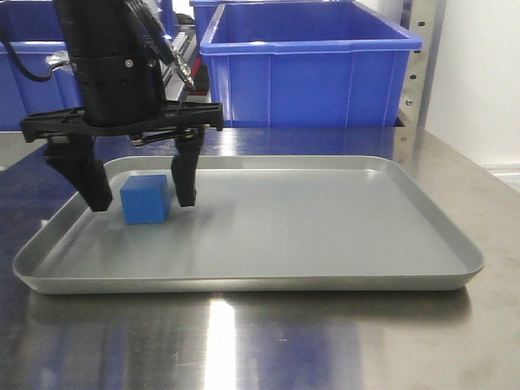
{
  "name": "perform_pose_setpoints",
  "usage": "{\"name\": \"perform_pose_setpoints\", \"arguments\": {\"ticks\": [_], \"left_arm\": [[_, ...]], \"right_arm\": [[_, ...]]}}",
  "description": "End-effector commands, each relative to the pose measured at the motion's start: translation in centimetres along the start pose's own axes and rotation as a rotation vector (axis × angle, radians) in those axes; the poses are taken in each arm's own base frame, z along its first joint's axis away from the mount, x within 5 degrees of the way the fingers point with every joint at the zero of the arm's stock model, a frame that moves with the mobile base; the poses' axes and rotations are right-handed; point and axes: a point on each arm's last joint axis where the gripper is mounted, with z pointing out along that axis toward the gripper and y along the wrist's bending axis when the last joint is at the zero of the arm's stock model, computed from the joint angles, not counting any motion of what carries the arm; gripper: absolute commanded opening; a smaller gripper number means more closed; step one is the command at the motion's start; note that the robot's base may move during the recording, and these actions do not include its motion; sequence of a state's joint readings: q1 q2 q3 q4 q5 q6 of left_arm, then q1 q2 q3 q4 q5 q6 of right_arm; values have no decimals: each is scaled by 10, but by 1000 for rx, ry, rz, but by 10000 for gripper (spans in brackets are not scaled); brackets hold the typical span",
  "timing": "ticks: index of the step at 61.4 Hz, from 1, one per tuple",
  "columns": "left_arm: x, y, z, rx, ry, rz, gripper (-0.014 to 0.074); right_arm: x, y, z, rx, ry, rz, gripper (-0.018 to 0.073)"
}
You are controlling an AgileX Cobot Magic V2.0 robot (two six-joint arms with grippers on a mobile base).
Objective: Sort and place red and blue blocks on shelf
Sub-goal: 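Close the left gripper on the blue cube and lift it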
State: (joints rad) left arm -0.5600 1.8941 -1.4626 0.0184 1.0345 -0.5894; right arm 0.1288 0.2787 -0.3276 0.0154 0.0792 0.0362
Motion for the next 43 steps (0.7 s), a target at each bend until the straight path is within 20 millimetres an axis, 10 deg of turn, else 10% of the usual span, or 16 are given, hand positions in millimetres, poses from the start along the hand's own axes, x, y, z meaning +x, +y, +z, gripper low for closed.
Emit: {"name": "perform_pose_setpoints", "arguments": {"ticks": [1,11,43], "left_arm": [[-4,-3,-28,49,-81,-4,363],[-4,-3,-29,50,-83,-4,113],[15,9,-105,295,-182,259,122]], "right_arm": [[-19,0,-1,2,-117,-18,57],[-19,0,-1,2,-117,-18,57],[-19,0,-1,2,-117,-18,57]]}}
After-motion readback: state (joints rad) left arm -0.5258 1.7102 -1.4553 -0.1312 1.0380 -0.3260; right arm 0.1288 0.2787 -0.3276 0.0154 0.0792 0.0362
